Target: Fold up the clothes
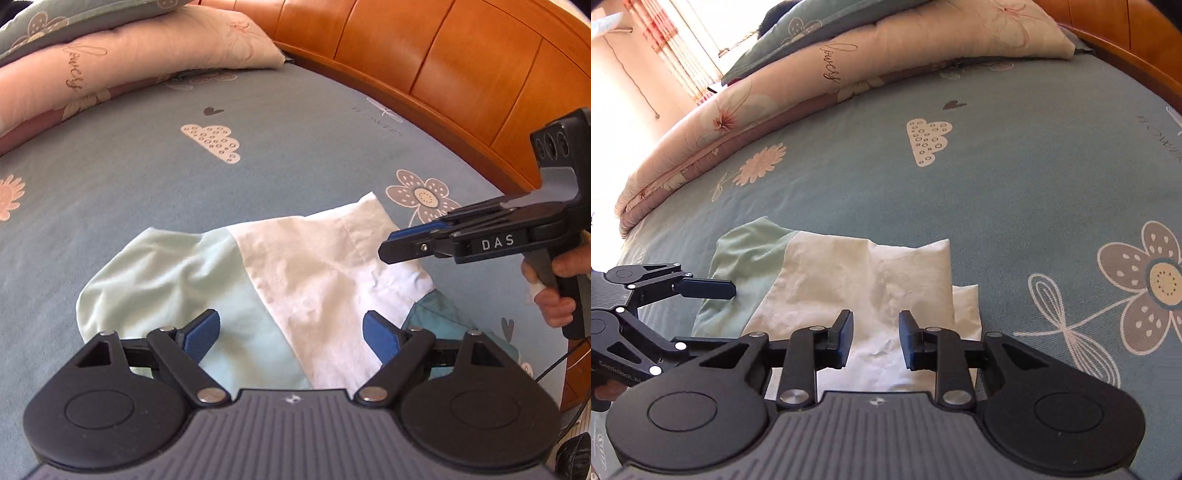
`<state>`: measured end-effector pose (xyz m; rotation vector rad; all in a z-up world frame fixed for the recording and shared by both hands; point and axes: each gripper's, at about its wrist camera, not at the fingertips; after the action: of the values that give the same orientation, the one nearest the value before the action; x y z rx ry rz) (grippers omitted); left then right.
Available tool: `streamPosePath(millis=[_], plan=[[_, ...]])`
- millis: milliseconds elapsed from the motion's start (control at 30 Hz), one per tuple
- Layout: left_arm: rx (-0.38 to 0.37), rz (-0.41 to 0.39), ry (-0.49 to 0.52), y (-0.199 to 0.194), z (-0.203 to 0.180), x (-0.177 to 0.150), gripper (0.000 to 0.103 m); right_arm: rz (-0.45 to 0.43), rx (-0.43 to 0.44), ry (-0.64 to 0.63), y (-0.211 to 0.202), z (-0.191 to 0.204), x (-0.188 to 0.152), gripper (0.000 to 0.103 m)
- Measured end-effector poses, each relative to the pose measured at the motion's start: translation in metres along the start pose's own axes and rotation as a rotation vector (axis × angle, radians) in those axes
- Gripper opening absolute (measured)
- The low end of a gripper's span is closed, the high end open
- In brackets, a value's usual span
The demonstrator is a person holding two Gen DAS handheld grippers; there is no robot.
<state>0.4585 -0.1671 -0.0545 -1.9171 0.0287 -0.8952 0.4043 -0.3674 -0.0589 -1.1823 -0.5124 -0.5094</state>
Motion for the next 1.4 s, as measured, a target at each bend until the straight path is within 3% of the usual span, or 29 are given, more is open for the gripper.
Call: streamPosePath(millis=[100, 200, 400, 500, 633, 767, 900, 1167, 1333, 1400], plan=[[0.02, -0.002, -0.021, 0.009, 0.003, 0.005, 0.084, -0.046, 0.005, -0.057, 0.004, 0.004, 0.016, 0.031], [0.037, -0.007, -0.043, 0.021, 0.009, 0.008, 0.084, -0.035, -0.017, -0.074, 0.027, -0.001, 0.028, 0.032], [0.049, 0.031, -0.068, 0.055, 0.019, 0.004, 0.084, 0.059, -0.1, -0.053, 0.061, -0.03, 0.011, 0.032], [0.072, 0.025, -0.066, 0.058, 0.015, 0.005, 0.084, 0.058, -0.115, -0.038, 0.054, -0.035, 0.008, 0.033], [0.088, 0.015, -0.072, 0.032, 0.005, 0.006, 0.083, 0.046, -0.134, -0.028, 0.023, -0.031, 0.004, 0.035], [0.07, 0.011, -0.056, -0.013, -0.012, -0.007, 0.083, 0.029, -0.071, -0.076, -0.019, -0.007, -0.008, 0.036], [0.058, 0.048, -0.072, -0.045, -0.031, -0.034, 0.085, 0.087, 0.008, -0.124, -0.043, 0.024, -0.029, 0.042], [0.057, 0.13, -0.108, -0.058, -0.068, -0.085, 0.085, 0.221, -0.009, -0.061, -0.036, 0.042, -0.068, 0.046], [0.025, 0.157, -0.076, -0.058, -0.089, -0.106, 0.085, 0.239, -0.051, -0.053, -0.03, 0.041, -0.071, 0.046], [0.029, 0.163, -0.015, -0.054, -0.1, -0.115, 0.086, 0.243, -0.059, -0.051, -0.029, 0.04, -0.071, 0.046]])
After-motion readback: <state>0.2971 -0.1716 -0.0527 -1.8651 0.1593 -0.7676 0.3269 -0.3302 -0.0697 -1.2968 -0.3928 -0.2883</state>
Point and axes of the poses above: each gripper's, at about its wrist camera, not at the fingertips, and y roughly the way its jaws point, z to its left, x to its top, and after that the axes turned 7 degrees about -y, right-handed
